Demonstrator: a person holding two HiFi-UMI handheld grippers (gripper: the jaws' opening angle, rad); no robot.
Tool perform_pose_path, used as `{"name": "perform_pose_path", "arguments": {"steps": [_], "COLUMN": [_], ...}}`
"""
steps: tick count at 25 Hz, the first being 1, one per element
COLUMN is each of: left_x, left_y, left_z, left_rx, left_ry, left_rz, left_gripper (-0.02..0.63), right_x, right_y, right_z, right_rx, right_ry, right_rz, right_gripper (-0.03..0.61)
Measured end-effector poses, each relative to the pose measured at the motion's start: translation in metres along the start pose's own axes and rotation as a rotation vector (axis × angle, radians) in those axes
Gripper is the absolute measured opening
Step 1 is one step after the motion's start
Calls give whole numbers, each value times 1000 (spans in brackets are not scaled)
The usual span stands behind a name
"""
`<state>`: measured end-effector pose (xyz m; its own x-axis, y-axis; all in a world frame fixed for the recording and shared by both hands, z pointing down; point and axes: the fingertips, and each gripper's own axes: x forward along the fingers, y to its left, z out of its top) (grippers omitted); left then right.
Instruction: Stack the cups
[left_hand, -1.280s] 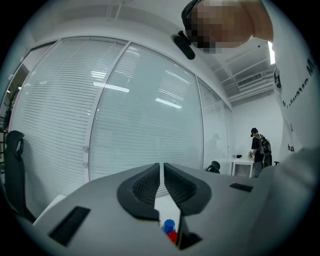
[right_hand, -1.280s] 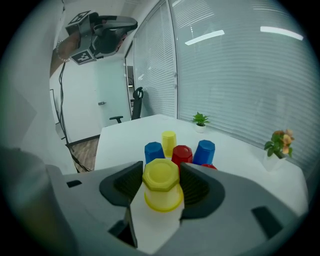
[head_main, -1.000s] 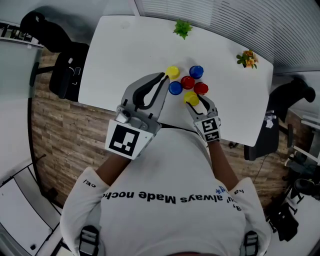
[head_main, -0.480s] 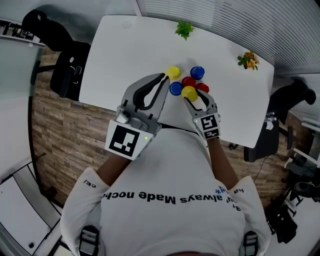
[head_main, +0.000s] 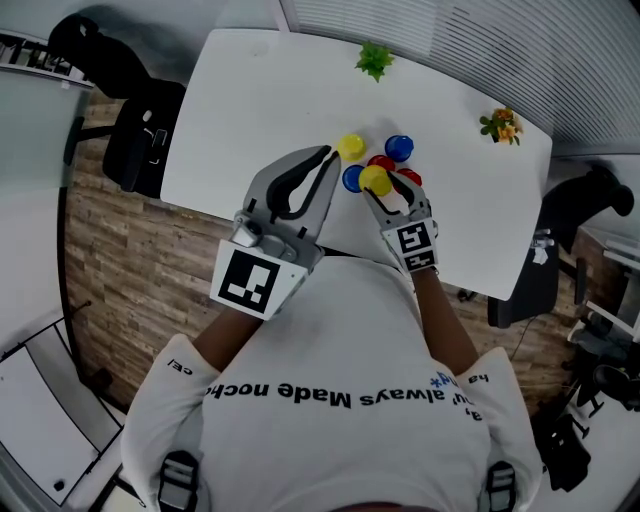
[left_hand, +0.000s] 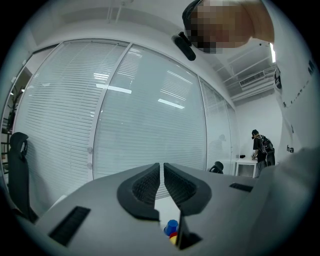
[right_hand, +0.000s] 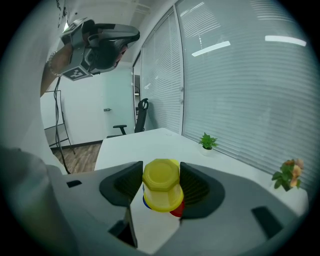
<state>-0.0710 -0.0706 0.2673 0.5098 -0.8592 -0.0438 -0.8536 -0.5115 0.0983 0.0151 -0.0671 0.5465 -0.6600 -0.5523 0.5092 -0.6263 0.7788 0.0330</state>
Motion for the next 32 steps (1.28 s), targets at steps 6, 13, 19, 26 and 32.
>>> {"name": "perform_pose_path", "arguments": {"steps": [6,13,19,26,32], "left_x": [0,0,-1,-3,0], "left_y": [5,10,13,13,8], "left_z": [1,-1,1,2,2], "left_rx": [2,2,2,6,6], "left_ry": [3,4,3,2,2], "left_rz": [10,17,22,24,10], "left_gripper": [37,37,37,37,37], "right_x": [10,20,25,25,14], "right_y": [0,-1,-1,-1,-3], "right_z": [2,2,3,2,0], "right_rx": [-11,-15,-10,0,11], "right_ry": [5,13,20,13,9], "right_rz": [10,13,20,26,18], "right_gripper": [244,244,245,275,276]}}
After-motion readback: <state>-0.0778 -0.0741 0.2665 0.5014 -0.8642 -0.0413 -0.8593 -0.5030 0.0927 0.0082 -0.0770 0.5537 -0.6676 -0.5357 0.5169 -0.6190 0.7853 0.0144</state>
